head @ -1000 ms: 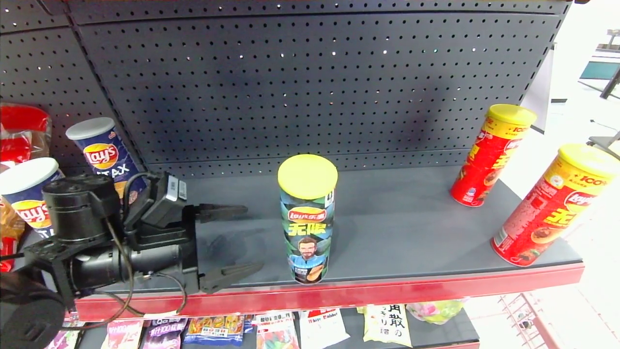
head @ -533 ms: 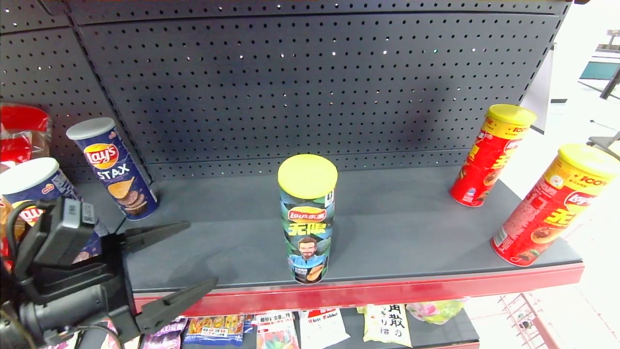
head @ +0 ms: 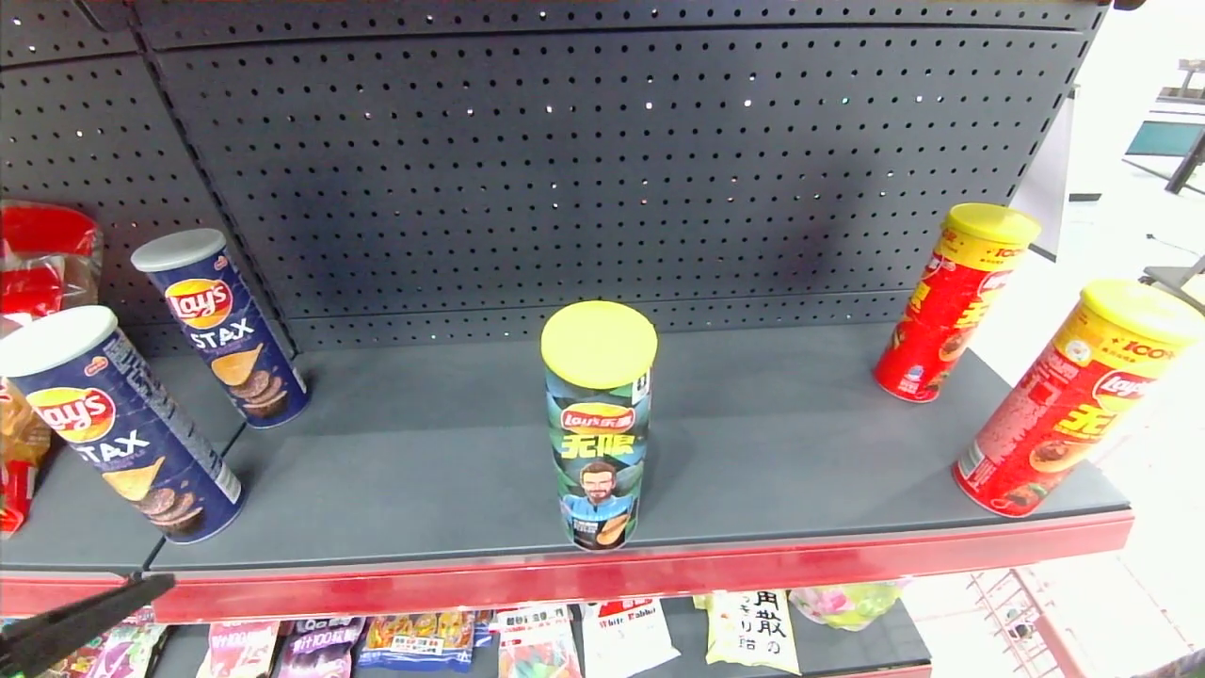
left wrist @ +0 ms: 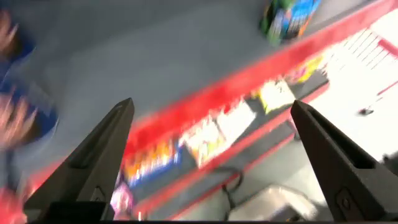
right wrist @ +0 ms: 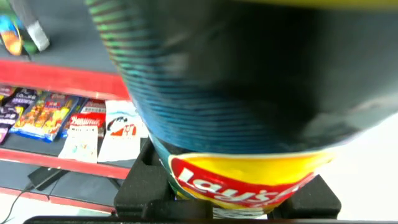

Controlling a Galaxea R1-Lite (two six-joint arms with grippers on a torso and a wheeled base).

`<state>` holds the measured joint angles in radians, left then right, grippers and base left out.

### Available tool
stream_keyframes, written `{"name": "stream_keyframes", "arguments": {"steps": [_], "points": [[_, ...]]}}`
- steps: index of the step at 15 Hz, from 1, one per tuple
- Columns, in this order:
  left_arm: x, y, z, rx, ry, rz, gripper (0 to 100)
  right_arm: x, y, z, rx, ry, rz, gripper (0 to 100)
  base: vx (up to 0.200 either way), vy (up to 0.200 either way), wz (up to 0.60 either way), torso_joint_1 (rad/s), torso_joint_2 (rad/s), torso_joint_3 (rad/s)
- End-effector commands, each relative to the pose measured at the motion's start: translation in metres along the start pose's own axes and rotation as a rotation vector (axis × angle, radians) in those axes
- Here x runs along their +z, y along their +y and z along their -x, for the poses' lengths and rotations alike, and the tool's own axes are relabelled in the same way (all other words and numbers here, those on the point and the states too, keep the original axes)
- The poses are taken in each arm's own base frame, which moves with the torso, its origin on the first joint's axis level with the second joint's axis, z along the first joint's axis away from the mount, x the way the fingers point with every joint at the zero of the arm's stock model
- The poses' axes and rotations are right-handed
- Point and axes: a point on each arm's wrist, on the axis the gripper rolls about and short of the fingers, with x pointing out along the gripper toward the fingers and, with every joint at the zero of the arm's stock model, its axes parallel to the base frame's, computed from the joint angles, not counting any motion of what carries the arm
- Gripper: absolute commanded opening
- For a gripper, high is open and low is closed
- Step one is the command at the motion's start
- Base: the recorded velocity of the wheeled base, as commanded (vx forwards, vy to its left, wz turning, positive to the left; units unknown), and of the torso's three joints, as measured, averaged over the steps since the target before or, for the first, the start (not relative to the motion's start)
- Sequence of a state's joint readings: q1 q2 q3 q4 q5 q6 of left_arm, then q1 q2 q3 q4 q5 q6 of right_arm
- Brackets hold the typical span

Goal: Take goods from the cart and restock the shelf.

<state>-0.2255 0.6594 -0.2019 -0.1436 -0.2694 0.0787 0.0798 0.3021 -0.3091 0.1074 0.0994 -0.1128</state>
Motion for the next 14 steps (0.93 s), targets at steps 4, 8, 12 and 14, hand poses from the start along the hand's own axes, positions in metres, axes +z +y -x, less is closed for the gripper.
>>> {"name": "stream_keyframes", "arguments": {"steps": [4,8,12,14], "points": [[-0.035,-0.019,0.070,0.134,-0.156,-0.032,100,0.040,-0.001,-0.030,0.289,0.077,0.052,0,0.000,0.000,0.00,0.000,0.00,0.000],[-0.049,-0.020,0.073,0.190,-0.147,-0.026,100,0.085,0.006,-0.090,0.389,0.163,0.063,0,0.000,0.000,0.00,0.000,0.00,0.000],[-0.052,-0.020,0.072,0.191,-0.139,-0.026,100,0.094,0.023,-0.156,0.435,0.178,0.067,0,0.000,0.000,0.00,0.000,0.00,0.000],[-0.052,-0.020,0.072,0.193,-0.139,-0.025,100,0.093,0.029,-0.184,0.438,0.164,0.067,0,0.000,0.000,0.00,0.000,0.00,0.000]]}}
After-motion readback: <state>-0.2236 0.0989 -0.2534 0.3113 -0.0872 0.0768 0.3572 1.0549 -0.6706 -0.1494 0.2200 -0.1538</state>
